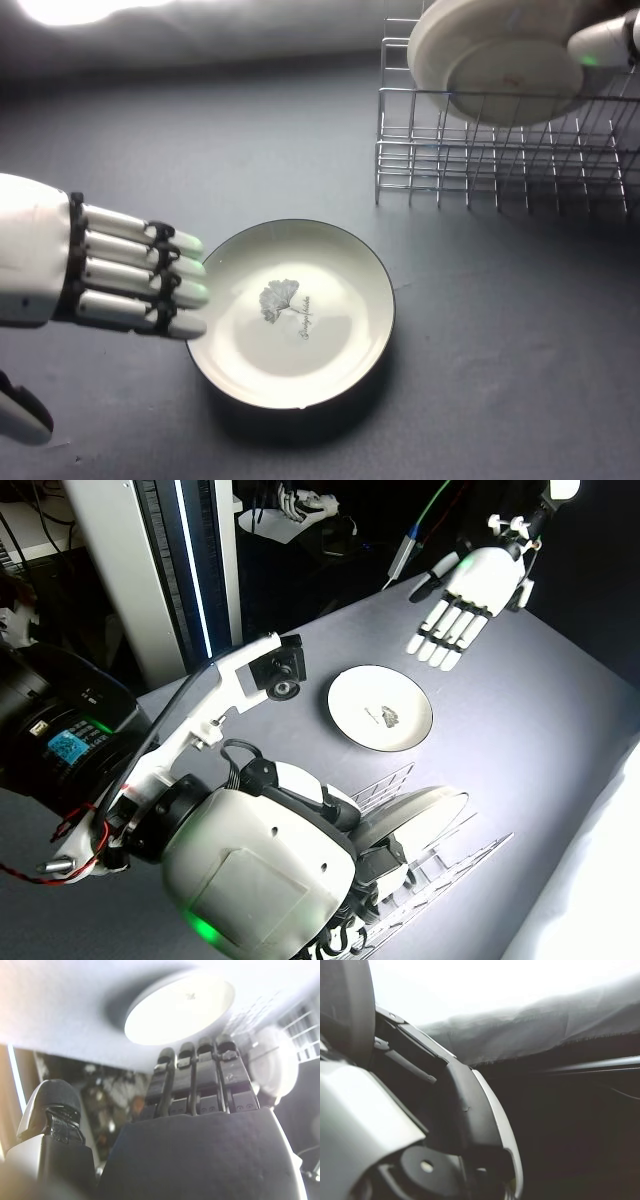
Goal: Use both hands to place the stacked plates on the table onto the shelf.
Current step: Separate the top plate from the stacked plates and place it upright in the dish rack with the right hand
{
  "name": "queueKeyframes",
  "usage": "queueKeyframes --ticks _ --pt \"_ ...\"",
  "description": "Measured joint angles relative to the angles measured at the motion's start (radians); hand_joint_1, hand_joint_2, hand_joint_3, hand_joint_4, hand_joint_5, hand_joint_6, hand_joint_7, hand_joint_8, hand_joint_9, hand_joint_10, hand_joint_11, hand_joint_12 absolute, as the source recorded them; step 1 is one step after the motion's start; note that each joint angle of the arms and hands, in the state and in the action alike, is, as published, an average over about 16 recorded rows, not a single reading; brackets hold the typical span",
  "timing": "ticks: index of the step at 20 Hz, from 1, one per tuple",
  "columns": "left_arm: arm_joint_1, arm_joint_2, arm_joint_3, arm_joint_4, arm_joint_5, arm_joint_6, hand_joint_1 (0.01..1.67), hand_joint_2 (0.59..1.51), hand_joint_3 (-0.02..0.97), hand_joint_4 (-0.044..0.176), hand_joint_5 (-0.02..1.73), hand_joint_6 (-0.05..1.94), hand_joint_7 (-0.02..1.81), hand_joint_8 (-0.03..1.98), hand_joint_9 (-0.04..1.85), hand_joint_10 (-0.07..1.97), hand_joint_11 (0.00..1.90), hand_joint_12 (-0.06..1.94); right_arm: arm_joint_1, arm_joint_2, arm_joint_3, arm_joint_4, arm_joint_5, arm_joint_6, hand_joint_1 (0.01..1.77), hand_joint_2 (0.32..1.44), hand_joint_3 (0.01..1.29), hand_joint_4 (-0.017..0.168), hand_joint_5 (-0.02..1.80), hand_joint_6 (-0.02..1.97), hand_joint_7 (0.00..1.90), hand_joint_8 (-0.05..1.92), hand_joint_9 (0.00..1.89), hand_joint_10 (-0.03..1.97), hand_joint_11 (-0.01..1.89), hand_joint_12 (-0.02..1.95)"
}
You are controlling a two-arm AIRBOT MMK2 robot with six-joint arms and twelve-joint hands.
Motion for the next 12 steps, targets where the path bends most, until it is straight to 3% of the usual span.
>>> queueKeyframes --ticks 8,12 --pt "0.009 -0.086 0.051 0.039 -0.052 0.000 0.02 1.184 0.010 0.002 0.02 0.02 0.02 0.01 0.02 0.00 0.01 0.01 -0.041 0.000 0.001 -0.014 0.026 0.001 1.33 1.03 0.01 -0.008 0.95 0.86 1.08 0.80 1.01 0.53 0.75 1.15" --pt "0.008 -0.124 0.079 0.057 -0.047 0.001 0.02 1.185 0.009 0.002 0.02 0.02 0.02 0.01 0.02 0.01 0.01 0.01 -0.051 0.000 0.001 -0.025 0.038 0.001 1.28 1.05 0.01 -0.007 0.89 0.74 1.02 0.64 0.98 0.29 0.67 1.17"
